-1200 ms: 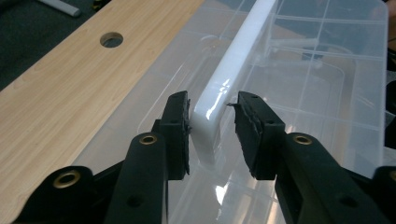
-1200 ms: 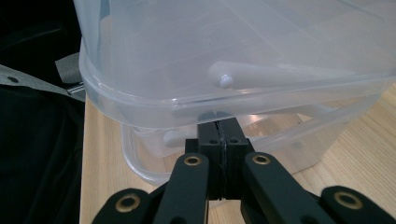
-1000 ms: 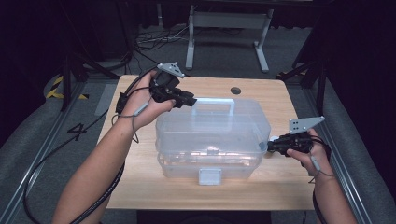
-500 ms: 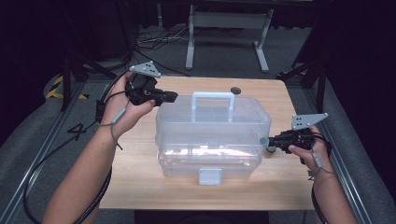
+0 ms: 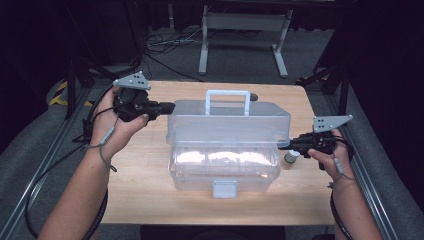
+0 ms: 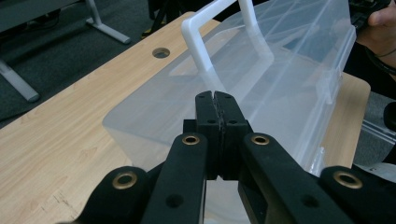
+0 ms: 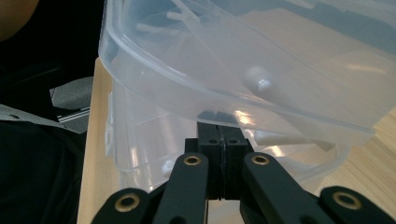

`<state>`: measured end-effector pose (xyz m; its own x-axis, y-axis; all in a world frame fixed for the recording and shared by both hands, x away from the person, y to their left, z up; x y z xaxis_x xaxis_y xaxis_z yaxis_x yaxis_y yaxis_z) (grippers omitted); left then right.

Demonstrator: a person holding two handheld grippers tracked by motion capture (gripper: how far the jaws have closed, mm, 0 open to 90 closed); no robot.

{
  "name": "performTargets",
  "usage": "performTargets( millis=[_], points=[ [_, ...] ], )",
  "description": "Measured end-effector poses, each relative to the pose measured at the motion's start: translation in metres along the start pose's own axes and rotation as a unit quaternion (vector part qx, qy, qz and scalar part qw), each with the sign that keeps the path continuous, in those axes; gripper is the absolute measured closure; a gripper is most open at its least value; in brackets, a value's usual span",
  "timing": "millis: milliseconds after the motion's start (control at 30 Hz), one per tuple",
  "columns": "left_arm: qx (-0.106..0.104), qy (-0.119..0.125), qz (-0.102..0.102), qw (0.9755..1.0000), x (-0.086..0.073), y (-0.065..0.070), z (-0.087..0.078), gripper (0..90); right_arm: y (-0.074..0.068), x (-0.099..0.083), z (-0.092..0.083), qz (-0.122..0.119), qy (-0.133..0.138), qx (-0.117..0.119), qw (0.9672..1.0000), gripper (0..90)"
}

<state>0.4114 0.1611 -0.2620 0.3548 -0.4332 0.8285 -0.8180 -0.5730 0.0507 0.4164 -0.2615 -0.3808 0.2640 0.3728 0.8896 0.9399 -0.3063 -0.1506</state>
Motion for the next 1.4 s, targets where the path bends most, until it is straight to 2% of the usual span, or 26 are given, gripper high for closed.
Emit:
performTargets(
  millis=[233,500,633,867,1033,1167,1400],
  points=[
    [-0.002,0.013,-0.017,0.9998,-0.012,-0.002,-0.013,90.0,0.002,0.005,0.000,0.000,0.010,-0.009,0.9999,90.0],
    [-0.008,0.017,-0.029,0.9994,-0.027,-0.003,-0.013,90.0,0.002,0.012,-0.001,0.005,0.024,-0.033,0.9991,90.0],
    [-0.016,0.019,-0.033,0.9992,-0.037,-0.001,-0.010,90.0,0.002,0.015,-0.002,0.015,0.029,-0.052,0.9981,90.0],
    [-0.031,0.025,-0.039,0.9984,-0.053,0.005,-0.005,90.0,0.005,0.018,-0.005,0.030,0.048,-0.060,0.9966,90.0],
    [-0.029,0.024,-0.032,0.9988,-0.063,0.011,0.000,89.9,0.004,0.020,-0.006,0.037,0.053,-0.074,0.9952,90.0],
    [-0.037,0.033,-0.029,0.9984,-0.070,0.015,0.004,88.5,0.004,0.022,-0.006,0.041,0.057,-0.085,0.9939,90.0],
    [-0.037,0.065,-0.050,0.9959,-0.077,0.015,0.012,89.2,0.004,0.023,-0.005,0.041,0.061,-0.096,0.9927,90.0]
  ],
)
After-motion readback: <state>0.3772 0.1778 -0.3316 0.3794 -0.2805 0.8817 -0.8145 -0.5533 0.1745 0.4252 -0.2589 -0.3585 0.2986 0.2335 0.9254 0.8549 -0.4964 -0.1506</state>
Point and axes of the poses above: each handheld gripper's, and its own axes: z roughly forward along the jaws, x roughly out of its top, y roughly to its right, the point moved 5 cm from there along z, roughly forward along the jaws, and after that the axes turned 1 degree about z, right-handed, at the moved point
